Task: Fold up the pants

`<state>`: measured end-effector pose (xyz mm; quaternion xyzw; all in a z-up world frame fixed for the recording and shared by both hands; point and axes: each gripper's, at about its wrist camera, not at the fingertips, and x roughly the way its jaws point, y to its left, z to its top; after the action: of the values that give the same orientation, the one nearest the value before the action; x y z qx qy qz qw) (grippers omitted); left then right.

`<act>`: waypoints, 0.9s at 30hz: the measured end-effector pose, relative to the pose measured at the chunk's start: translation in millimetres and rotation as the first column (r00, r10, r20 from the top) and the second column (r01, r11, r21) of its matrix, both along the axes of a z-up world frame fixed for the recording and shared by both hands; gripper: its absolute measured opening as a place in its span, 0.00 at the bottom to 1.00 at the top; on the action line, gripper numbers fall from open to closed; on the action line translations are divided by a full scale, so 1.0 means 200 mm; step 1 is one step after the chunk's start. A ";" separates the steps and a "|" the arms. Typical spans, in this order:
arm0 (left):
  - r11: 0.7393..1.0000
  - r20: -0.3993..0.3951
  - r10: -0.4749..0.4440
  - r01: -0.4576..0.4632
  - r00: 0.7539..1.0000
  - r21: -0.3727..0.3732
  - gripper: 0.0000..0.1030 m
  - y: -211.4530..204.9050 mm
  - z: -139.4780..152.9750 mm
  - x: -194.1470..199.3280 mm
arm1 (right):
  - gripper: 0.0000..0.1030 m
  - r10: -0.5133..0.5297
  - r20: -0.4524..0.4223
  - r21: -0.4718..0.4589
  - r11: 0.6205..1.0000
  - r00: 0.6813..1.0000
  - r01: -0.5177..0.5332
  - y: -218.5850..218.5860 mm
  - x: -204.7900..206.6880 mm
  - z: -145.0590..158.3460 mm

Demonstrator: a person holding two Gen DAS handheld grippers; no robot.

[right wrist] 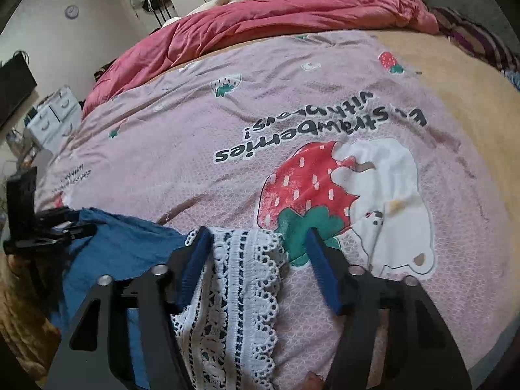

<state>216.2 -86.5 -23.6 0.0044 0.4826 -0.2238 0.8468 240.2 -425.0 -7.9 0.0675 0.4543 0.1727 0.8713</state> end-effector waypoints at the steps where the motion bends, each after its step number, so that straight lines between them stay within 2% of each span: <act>1: 1.000 -0.001 -0.005 0.005 1.000 -0.013 0.20 -0.01 0.00 0.00 | 0.48 0.007 -0.008 0.011 1.000 1.000 -0.007 0.00 0.01 -0.01; 3: 1.000 0.003 -0.011 0.011 1.000 -0.019 0.10 -0.02 0.01 -0.01 | 0.47 0.030 -0.020 0.029 0.999 0.999 -0.029 0.03 0.01 -0.01; 5: 1.000 0.007 -0.013 0.013 1.000 -0.023 0.06 -0.02 0.01 -0.02 | 0.45 0.046 -0.035 -0.001 0.999 0.998 -0.047 0.06 0.02 -0.03; 8: 0.998 0.005 0.024 -0.023 1.000 -0.063 0.02 0.01 0.02 -0.02 | 0.33 0.048 -0.047 -0.008 0.999 0.998 -0.049 0.08 0.01 -0.05; 10: 0.997 0.036 0.050 -0.048 0.998 -0.069 0.01 0.02 0.05 -0.03 | 0.23 0.068 -0.016 -0.009 0.998 0.998 -0.068 0.10 -0.03 -0.02; 12: 0.997 0.077 0.060 -0.056 0.995 -0.055 0.01 0.02 0.08 -0.05 | 0.20 0.091 0.035 -0.031 0.995 0.995 -0.090 0.14 -0.08 0.03; 14: 0.997 0.103 0.059 -0.054 0.993 -0.056 0.01 0.02 0.12 -0.06 | 0.18 0.076 0.072 -0.051 0.996 0.995 -0.072 0.15 -0.11 0.07; 18: 0.997 0.129 0.050 -0.042 0.990 -0.067 0.01 0.01 0.18 -0.05 | 0.18 0.006 0.153 -0.026 1.000 0.988 -0.002 0.11 -0.07 0.19; 22: 0.999 0.175 0.054 -0.054 0.983 -0.005 0.01 -0.02 0.22 -0.01 | 0.18 0.025 0.187 -0.105 0.994 0.982 -0.006 0.17 0.06 0.26; 24: 0.997 0.163 0.072 -0.074 0.984 0.010 0.01 -0.02 0.21 0.06 | 0.18 0.049 0.181 -0.147 0.989 0.982 -0.022 0.21 0.15 0.26; 27: 0.995 0.134 0.086 -0.092 0.987 0.032 0.01 -0.01 0.14 0.12 | 0.18 0.078 0.122 -0.188 0.981 0.989 -0.054 0.23 0.27 0.18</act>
<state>239.6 -88.1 4.7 0.0139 0.4290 -0.1758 0.8859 295.0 -378.6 28.6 -0.0397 0.4131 0.1629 0.8951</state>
